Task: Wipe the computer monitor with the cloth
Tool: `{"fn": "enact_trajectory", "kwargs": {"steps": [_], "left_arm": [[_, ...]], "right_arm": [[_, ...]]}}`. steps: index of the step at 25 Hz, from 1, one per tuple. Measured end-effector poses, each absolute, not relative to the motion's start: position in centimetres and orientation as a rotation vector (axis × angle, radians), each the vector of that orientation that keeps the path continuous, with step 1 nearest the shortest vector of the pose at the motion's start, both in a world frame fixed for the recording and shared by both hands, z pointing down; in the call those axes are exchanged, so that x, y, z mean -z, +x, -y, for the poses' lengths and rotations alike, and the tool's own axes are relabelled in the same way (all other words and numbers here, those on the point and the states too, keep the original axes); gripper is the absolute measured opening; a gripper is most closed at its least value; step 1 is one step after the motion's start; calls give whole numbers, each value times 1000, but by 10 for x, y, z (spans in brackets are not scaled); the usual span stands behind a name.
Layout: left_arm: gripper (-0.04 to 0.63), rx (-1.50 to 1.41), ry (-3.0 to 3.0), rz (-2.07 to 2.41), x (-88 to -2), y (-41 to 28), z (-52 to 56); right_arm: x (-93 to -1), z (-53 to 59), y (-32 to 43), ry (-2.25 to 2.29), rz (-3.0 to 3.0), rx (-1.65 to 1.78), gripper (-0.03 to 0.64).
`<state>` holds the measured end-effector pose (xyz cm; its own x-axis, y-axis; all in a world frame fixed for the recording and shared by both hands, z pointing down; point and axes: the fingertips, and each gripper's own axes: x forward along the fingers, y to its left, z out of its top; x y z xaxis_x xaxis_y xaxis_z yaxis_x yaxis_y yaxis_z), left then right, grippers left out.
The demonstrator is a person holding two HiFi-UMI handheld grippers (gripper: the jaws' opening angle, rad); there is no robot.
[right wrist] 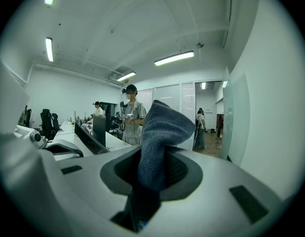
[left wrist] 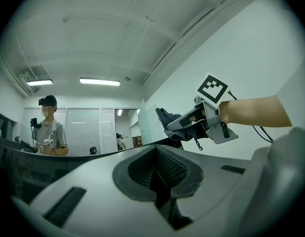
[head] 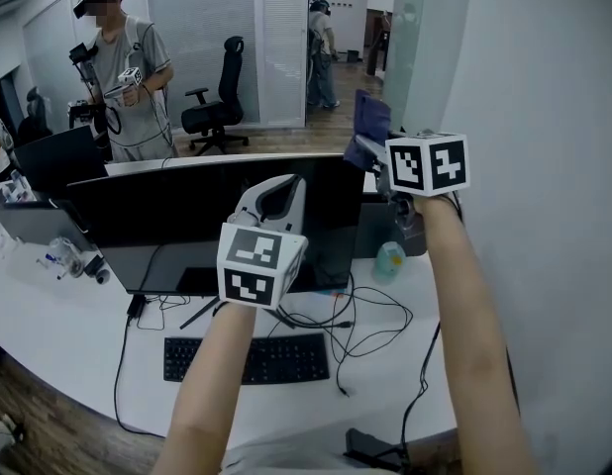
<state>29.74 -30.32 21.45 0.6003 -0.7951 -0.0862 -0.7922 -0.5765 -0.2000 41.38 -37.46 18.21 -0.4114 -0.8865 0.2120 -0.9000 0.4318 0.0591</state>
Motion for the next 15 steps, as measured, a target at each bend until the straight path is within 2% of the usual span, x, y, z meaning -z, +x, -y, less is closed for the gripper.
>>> {"fn": "enact_trajectory", "kwargs": {"steps": [15], "left_arm": [[9,21,-2623,-1304,-221,303,308]], "right_arm": [[-192,377,438,1640,2588,-265,92]]}}
